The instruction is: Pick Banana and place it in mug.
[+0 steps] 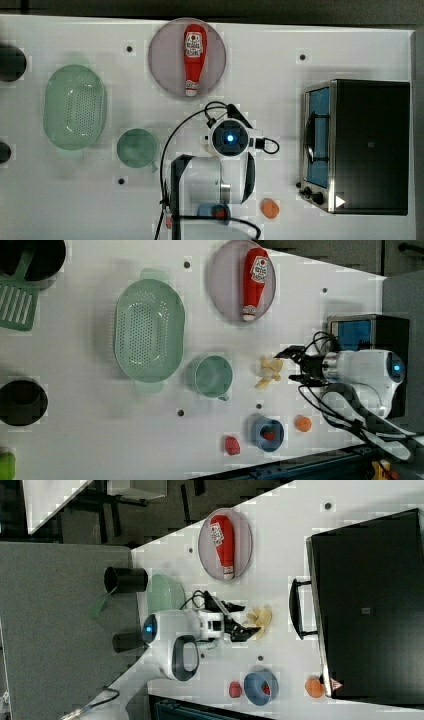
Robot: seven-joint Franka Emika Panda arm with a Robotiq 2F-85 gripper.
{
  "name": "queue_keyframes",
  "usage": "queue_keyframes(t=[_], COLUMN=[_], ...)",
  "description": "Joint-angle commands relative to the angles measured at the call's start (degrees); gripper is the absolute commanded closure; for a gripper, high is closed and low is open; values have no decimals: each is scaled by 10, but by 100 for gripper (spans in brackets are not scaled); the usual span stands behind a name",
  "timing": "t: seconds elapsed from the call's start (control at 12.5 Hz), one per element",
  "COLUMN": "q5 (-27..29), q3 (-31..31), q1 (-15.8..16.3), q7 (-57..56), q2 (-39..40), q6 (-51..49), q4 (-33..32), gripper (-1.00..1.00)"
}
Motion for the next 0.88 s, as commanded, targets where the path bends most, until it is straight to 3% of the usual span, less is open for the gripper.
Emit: queue_keyframes(t=[0.08,0.24,0.72,0.88], q5=[0,0,0,0], q3=[5,6,8,7], q1=[3,3,2,1], q7=[-5,-5,-5,-5], q2=[14,33,37,31], q6=[50,61,71,72], q4=[-17,-17,-15,-14], gripper=[-100,-92,50,53])
